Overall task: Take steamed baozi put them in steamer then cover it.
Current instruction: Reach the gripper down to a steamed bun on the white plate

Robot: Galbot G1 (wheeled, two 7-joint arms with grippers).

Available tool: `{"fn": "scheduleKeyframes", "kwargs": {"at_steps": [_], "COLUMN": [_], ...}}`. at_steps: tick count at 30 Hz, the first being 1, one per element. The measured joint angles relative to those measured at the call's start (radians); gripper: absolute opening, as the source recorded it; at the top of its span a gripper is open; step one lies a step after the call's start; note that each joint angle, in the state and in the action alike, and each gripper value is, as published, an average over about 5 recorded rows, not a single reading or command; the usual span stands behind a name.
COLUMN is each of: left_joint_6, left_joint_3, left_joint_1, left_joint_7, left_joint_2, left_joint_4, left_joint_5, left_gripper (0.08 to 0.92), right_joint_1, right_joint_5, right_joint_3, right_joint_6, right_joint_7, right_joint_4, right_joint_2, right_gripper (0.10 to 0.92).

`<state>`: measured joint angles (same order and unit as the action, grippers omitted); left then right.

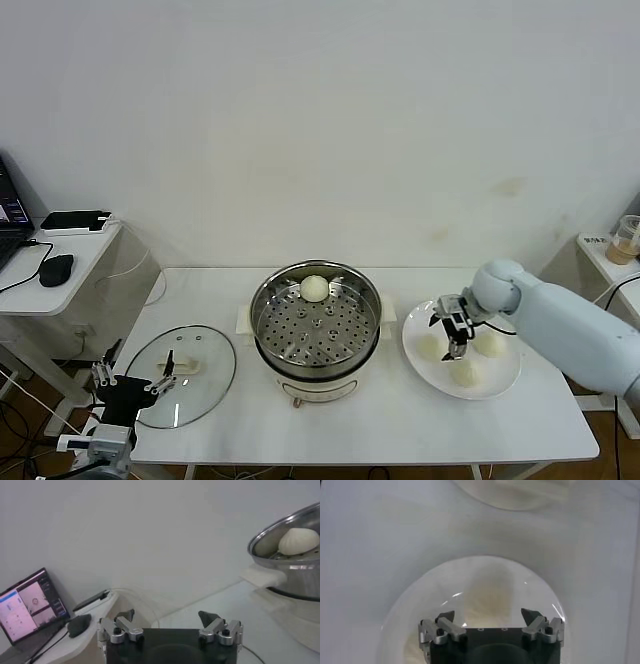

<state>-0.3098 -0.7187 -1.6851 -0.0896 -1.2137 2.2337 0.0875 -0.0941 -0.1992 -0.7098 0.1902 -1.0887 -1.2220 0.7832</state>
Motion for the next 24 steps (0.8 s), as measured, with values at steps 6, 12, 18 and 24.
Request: {"fn": "scheduleKeyframes", "kwargs": {"at_steps": [6,12,18,24], "left_joint_6": [0.000,-0.001,-0.001,-0.001], "left_joint_3": [-0.001,-0.002,-0.002,-0.002], "left_joint_1": [0.001,0.001,0.001,0.000], "left_joint_7": [0.000,0.000,0.000,0.000], "left_joint_2": [-0.003,-0.006,-0.008,-0.008], "left_joint_4": [-0.002,-0.001,0.003,0.008], "left_joint_5": [0.000,0.001,0.001,0.001], "left_gripper": [0.823,0.823,0.823,0.823], "right_joint_1": [-0.008,-0.016,-0.016,-0.008], "right_joint_5": [-0.023,-0.041,-0.044,-0.041], "right_joint_3": [0.007,0.009,0.016,0.018], "right_joint_6": [0.006,0.013,0.016,0.019], "right_joint_7": [0.006,0.003,0.001,-0.006], "right_joint_4": [0.037,0.055,0.061,0.057], "right_joint_2": [0.027,0.038,0.043,0.040], "right_gripper": [0.806,0.740,0.663,0.616]}}
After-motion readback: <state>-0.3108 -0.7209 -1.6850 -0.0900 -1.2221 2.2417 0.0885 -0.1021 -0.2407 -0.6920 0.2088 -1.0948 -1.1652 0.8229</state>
